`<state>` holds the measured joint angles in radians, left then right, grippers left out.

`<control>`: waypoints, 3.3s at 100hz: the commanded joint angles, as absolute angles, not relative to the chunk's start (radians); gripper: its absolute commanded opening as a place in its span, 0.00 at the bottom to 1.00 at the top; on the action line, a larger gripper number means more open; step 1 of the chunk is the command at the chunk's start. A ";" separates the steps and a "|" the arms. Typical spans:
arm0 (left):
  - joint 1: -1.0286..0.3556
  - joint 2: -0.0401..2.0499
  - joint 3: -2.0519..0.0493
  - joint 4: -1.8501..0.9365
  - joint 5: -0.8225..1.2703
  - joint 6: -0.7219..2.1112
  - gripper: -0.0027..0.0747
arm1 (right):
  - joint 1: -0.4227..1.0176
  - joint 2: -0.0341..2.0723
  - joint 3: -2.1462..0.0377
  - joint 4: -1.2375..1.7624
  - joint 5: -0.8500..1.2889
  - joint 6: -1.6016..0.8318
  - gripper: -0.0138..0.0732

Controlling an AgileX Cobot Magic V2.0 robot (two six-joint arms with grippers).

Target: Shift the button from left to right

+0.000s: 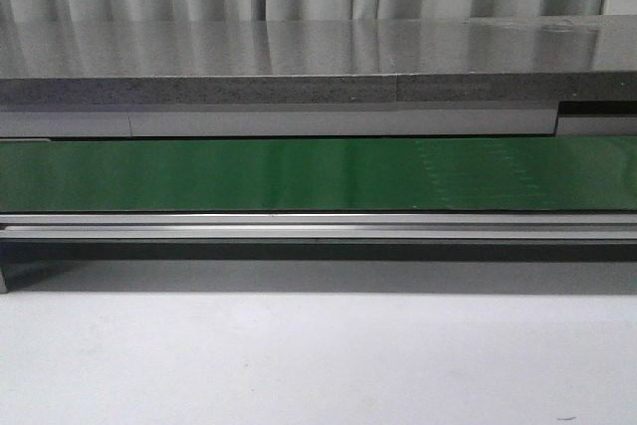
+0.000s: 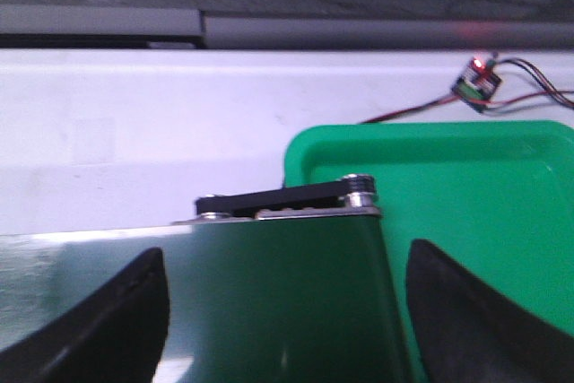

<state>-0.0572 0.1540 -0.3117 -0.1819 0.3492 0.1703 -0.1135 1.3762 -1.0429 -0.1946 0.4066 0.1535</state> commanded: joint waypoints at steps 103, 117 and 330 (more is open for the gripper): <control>-0.067 0.167 -0.339 -0.197 0.277 0.167 0.04 | 0.027 0.328 -0.404 -0.122 0.238 0.149 0.27; -0.067 0.167 -0.339 -0.197 0.277 0.167 0.04 | 0.027 0.328 -0.404 -0.122 0.244 0.149 0.10; -0.067 0.167 -0.339 -0.197 0.277 0.167 0.04 | 0.105 -0.010 0.030 -0.128 0.089 0.141 0.08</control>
<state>-0.0572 0.1540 -0.3117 -0.1819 0.3492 0.1703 0.1039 -0.0079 0.0279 -0.1187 0.1753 0.1518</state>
